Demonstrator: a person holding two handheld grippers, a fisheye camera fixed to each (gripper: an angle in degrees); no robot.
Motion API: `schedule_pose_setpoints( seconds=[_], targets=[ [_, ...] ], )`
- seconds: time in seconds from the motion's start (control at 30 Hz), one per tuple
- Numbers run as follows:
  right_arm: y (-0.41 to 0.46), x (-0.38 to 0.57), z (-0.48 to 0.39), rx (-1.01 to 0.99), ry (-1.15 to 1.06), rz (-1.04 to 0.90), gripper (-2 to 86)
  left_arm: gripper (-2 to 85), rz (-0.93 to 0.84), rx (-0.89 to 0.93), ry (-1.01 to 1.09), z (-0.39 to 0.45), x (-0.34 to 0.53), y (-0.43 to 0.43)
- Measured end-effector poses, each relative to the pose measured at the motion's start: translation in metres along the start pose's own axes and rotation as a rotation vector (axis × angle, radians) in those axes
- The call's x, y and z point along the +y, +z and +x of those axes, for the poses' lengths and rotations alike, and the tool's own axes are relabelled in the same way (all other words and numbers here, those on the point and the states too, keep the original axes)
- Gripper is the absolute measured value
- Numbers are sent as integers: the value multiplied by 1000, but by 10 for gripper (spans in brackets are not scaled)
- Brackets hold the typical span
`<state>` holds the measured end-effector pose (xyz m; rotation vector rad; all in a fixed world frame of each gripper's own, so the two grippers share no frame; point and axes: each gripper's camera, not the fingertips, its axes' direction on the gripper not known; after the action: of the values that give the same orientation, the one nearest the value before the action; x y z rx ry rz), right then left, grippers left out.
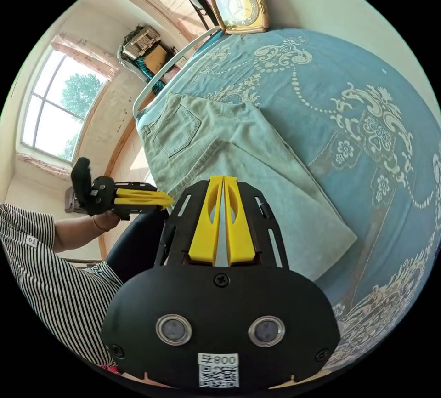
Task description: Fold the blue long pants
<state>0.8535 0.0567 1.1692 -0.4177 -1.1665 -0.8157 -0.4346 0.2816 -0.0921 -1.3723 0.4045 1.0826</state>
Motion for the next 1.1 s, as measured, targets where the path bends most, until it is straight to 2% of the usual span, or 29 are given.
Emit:
schedule_pose_setpoints(
  seconds=[0.03,0.1,0.23,0.3,0.4,0.53,0.6,0.67,0.77,0.93,1.0,1.07,1.1],
  targets=[
    [-19,30,3,-27,40,18,1,0,-66,-1,-4,1,1,12],
    [-39,73,5,-43,106,15,1,0,-35,41,-19,3,3,18],
    [-52,155,13,49,304,-37,1,0,-67,49,-23,15,2,26],
    [-52,174,19,15,347,16,1,0,-75,38,-7,23,1,30],
    [-70,175,18,-31,422,40,1,0,-114,17,1,35,-2,36],
    [-118,178,-31,86,318,103,1,1,-108,-73,31,64,-5,33],
    [-118,185,-34,133,336,60,1,1,-102,-64,50,78,-5,37],
    [-107,190,-28,103,353,9,2,1,-183,-76,58,92,-6,57],
    [-123,189,-26,24,394,28,2,1,-191,-82,21,102,-9,62],
    [-163,200,-68,46,353,110,4,1,-65,-2,79,135,-10,53],
    [-154,203,-68,38,366,49,5,1,-101,25,92,147,-14,66],
    [-164,208,-63,-57,442,102,8,1,-190,-1,88,159,-17,89],
    [-176,211,-67,-77,461,141,12,1,-177,-11,79,162,-17,90]
  ],
)
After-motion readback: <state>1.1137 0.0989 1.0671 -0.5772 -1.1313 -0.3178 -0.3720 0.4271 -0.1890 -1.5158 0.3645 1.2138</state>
